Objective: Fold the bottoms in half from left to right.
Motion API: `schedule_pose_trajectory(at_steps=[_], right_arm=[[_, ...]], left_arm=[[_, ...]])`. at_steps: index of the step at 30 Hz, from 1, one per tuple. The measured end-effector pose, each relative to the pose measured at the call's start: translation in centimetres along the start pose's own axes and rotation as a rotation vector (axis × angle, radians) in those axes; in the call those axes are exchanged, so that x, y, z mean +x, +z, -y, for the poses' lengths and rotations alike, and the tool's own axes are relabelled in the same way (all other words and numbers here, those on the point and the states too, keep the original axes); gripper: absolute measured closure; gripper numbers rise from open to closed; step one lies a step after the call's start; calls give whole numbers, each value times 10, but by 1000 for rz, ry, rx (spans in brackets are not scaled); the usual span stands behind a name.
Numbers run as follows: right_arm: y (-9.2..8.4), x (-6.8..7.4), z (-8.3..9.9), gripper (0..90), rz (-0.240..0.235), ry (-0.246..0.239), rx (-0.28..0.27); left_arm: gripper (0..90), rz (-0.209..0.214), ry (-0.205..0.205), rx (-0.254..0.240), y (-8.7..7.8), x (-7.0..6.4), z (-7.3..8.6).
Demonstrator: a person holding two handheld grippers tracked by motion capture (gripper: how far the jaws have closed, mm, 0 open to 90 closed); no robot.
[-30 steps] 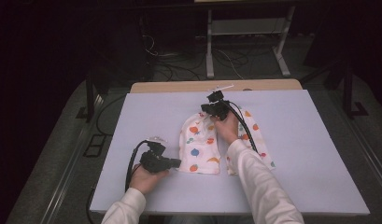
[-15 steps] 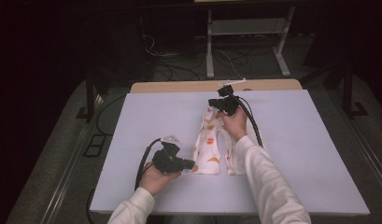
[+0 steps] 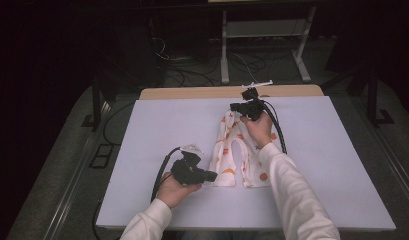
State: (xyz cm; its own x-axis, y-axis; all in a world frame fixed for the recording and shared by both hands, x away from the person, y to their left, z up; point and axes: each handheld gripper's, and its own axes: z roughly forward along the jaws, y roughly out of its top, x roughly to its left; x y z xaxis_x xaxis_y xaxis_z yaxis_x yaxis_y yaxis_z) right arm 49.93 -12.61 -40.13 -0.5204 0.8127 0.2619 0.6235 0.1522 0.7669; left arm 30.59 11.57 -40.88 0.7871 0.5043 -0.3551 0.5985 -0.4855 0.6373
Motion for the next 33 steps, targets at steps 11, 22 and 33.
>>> schedule_pose_trajectory(at_steps=[11,22,33], right_arm=[[-10,-19,-1,876,-1,38,4],[-16,-34,-1,876,-16,59,7],[-21,-50,1,876,-34,69,15]], left_arm=[[882,20,25,-26,7,-11,-14],[882,47,61,-24,19,-20,-27],[882,73,88,-14,36,-30,-40]])
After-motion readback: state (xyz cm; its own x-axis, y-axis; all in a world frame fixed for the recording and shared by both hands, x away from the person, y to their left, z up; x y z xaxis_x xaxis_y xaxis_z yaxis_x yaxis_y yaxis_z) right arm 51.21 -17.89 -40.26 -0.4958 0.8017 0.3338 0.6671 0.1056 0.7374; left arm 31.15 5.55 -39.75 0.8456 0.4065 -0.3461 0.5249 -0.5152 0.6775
